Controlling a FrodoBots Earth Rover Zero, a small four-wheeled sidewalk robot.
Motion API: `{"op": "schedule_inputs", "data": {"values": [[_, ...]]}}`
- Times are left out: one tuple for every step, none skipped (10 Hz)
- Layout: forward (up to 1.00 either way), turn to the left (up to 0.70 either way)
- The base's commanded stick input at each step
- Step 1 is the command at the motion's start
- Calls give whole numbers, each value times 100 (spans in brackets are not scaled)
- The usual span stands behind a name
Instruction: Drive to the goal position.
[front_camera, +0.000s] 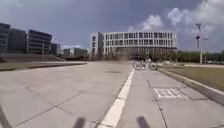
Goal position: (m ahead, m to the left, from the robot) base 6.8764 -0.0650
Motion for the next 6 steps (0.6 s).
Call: {"op": "schedule_inputs", "data": {"values": [[70,0],[70,0],[70,0],[70,0],[70,0],[70,0]]}}
